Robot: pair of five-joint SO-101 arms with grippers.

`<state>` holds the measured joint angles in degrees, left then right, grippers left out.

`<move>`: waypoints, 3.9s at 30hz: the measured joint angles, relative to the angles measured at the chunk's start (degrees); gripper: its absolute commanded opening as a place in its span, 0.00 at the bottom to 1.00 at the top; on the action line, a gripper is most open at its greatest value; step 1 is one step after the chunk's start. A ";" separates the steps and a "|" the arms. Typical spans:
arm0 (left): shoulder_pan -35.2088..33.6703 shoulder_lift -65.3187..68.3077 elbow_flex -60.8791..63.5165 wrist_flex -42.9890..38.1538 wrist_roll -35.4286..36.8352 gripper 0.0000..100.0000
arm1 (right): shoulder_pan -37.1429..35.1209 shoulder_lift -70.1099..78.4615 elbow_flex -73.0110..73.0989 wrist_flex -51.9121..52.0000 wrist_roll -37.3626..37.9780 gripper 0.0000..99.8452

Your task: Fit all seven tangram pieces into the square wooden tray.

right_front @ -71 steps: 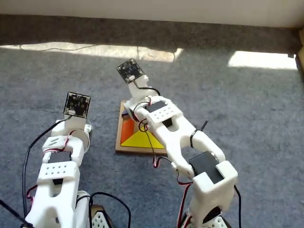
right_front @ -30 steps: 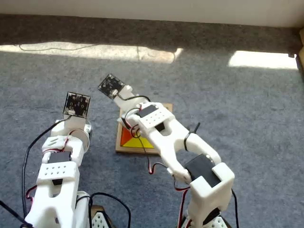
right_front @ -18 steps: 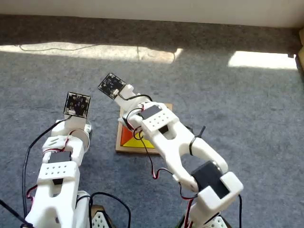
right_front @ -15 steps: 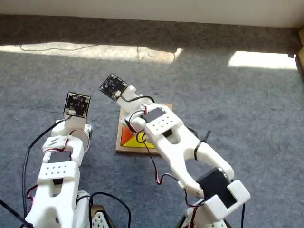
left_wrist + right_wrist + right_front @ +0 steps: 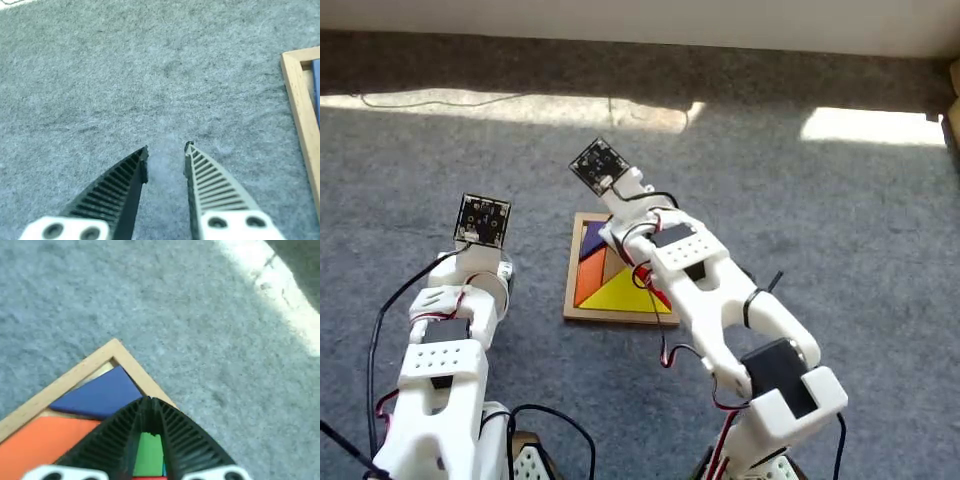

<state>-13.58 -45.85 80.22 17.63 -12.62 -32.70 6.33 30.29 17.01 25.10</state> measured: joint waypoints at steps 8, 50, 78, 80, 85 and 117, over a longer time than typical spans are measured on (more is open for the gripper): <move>0.00 0.00 0.00 0.00 0.00 0.14 | -0.09 3.96 -0.26 -1.41 -0.09 0.01; 0.00 0.00 0.00 0.00 0.00 0.14 | -4.31 -0.88 6.51 -4.84 -0.09 0.01; 0.00 -4.40 1.23 0.00 0.00 0.13 | 2.73 -62.33 45.54 -4.84 -0.09 0.01; 0.00 -8.79 3.78 0.00 0.00 0.13 | 3.43 -66.99 48.79 -4.75 -0.09 0.01; 0.09 -24.35 12.75 0.00 0.00 0.13 | 4.04 -77.89 56.09 -4.75 -0.09 0.01; 5.98 -55.74 15.82 25.23 0.00 0.14 | 23.38 -110.15 65.76 27.52 0.09 0.01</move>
<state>-7.60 -101.58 96.04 42.86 -12.62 -9.32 -103.82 96.04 44.53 25.19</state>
